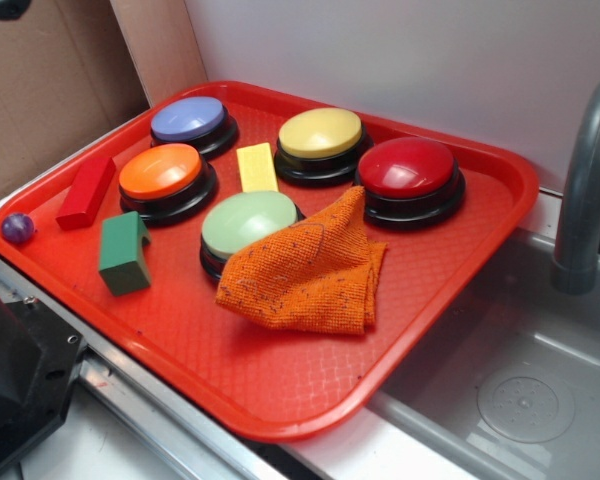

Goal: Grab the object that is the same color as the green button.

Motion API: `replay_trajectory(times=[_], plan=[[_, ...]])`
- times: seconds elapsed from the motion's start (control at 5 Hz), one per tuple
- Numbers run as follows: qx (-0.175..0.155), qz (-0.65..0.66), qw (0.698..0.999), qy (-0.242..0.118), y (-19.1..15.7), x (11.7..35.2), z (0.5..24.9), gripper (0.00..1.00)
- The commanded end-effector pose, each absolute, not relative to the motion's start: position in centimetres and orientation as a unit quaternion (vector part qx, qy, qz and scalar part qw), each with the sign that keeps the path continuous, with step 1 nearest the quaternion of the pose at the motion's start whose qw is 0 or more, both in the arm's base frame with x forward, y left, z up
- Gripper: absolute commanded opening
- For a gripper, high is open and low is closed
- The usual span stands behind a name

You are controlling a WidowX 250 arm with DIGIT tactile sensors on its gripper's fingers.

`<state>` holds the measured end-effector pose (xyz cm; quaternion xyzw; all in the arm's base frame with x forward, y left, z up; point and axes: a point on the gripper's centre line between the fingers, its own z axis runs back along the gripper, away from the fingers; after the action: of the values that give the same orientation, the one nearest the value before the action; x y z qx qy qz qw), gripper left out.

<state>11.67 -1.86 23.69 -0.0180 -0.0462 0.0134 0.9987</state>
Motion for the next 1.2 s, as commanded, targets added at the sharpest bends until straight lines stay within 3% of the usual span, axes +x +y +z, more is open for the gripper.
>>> replay_trajectory(times=[0.0, 0.4, 0.8, 1.0], plan=[[-0.018, 0.013, 0.999, -0.046, -1.9, 11.7, 23.7, 1.00], [-0.021, 0.240, 0.965, -0.104, 1.0, 10.7, 20.5, 1.00], [0.017, 0.371, 0.922, -0.108, 3.7, 11.5, 16.5, 1.00], [0.019, 0.416, 0.903, -0.107, 4.9, 12.3, 13.5, 1.00]])
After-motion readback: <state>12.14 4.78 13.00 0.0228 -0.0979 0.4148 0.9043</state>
